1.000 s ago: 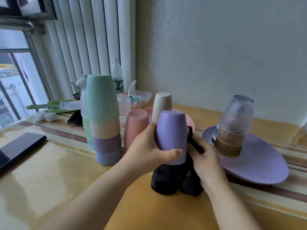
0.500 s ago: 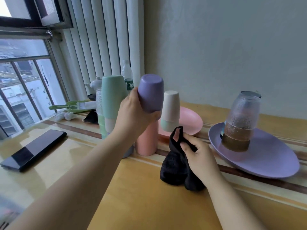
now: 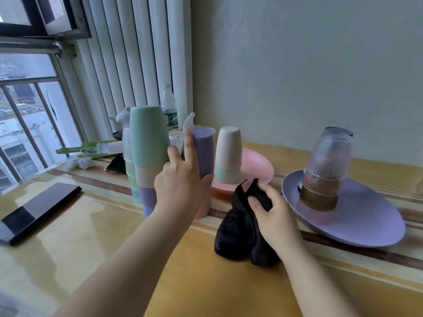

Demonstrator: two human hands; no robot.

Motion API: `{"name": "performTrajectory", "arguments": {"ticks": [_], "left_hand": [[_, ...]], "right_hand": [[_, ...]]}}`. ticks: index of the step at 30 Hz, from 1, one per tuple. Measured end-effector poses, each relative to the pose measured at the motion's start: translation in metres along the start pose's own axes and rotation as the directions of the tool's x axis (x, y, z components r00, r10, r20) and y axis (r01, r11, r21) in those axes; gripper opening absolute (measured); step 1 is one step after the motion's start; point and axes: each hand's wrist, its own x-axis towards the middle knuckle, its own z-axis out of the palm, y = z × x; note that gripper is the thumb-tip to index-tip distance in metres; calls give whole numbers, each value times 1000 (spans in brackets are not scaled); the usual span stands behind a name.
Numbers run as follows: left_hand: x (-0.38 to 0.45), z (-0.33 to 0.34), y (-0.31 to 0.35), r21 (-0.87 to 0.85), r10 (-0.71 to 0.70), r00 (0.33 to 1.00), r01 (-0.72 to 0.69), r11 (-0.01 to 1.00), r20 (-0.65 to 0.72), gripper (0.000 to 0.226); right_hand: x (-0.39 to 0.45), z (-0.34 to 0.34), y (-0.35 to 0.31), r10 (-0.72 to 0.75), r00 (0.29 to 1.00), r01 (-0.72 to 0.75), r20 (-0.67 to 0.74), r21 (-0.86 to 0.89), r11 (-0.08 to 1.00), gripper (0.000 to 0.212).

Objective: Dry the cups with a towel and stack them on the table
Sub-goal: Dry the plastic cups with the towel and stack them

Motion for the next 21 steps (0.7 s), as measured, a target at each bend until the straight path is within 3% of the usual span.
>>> {"name": "performTrajectory", "arguments": {"ticks": [3, 8, 16, 18, 20, 21], "left_hand": [[2, -2, -1, 45, -21, 999, 23, 999, -34, 112], [0, 1, -5, 10, 26, 996, -25, 1000, -89, 120], [7, -9, -3, 8, -11, 1000, 11, 1000, -3, 111], [7, -3, -8, -13, 97, 981, -100, 995, -169, 102], [3, 14, -8, 4, 323, 843, -356, 934, -430, 67], [0, 22, -3, -12, 436, 774, -496, 868, -458, 47]], "right_hand": [[-1, -3, 2, -53, 997, 46, -57, -108, 993, 28], [1, 1, 5, -126, 992, 115, -13, -321, 940, 23], [3, -1, 11, -4, 999, 15, 39, -290, 957, 30], [3, -1, 11, 0, 999, 11, 39, -278, 961, 29], [4, -2, 12, 13, 999, 0, 47, -266, 964, 27], [4, -3, 12, 20, 998, -6, 51, -262, 965, 25]]}}
